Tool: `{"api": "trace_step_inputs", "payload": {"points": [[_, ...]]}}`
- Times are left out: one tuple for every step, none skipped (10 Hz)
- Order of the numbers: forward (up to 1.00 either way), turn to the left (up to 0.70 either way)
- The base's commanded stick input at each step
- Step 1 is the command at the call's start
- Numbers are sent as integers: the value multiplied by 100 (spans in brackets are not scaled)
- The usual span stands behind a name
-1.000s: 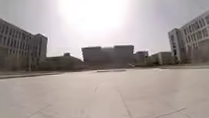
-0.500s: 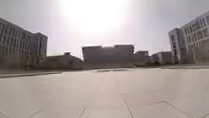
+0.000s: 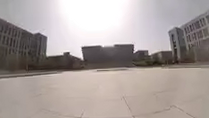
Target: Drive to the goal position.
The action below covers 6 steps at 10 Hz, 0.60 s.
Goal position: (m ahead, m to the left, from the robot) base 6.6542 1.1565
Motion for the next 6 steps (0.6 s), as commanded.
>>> {"api": "trace_step_inputs", "payload": {"points": [[70,0],[70,0],[70,0],[70,0],[70,0],[70,0]]}}
